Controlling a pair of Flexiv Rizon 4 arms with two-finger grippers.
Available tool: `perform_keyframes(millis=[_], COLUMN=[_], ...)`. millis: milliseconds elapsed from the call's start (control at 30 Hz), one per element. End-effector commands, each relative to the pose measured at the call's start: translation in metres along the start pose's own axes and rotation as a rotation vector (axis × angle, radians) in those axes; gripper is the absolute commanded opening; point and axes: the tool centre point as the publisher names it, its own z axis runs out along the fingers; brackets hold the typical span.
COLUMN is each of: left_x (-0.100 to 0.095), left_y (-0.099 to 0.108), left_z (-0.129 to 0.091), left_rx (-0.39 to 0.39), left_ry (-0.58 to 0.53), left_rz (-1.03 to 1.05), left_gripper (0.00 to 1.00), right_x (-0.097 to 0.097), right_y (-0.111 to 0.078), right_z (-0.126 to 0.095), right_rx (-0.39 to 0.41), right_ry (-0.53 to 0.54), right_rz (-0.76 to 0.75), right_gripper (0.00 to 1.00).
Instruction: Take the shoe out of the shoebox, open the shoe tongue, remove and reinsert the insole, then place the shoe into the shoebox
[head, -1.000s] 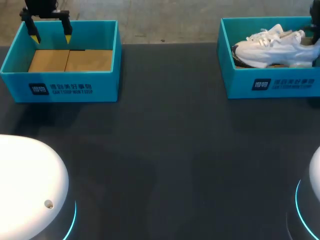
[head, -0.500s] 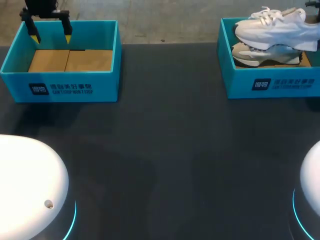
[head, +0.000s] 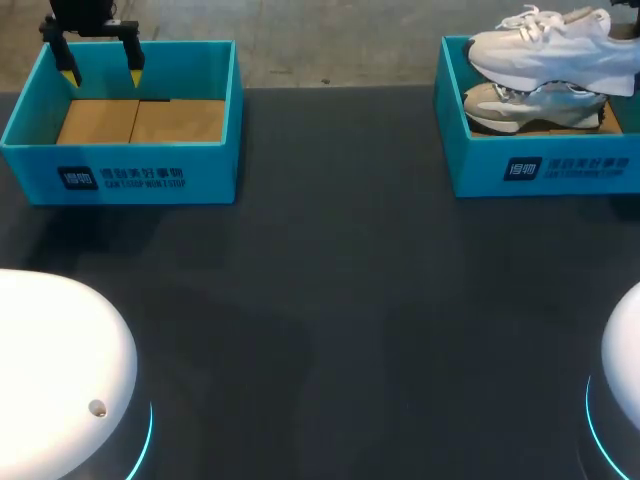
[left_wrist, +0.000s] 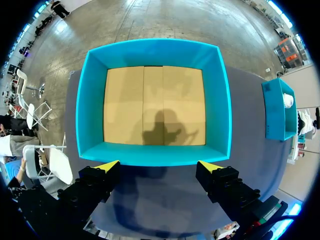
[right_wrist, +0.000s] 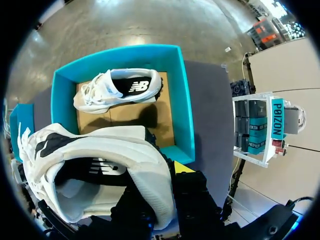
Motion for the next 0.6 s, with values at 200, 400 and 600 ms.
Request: perform_keyframes(millis=[200, 400, 600], left_x=[0.000, 0.000, 0.000], left_y=[0.000, 0.000, 0.000], left_z=[0.000, 0.000, 0.000], left_rx=[0.000, 0.000, 0.000], left_ry=[0.000, 0.000, 0.000], left_rz=[0.000, 0.000, 0.000], left_gripper=[1.00, 1.00, 1.00], right_x=[0.000, 0.000, 0.015], right_y=[0.001, 0.001, -0.025], right_z=[-0.002, -0.002, -0.012], right_rx=[0.002, 0.002, -0.015], right_ry=[0.002, 0.002, -0.021], right_rz=[0.000, 0.000, 0.032], right_gripper=[0.00, 0.00, 0.00])
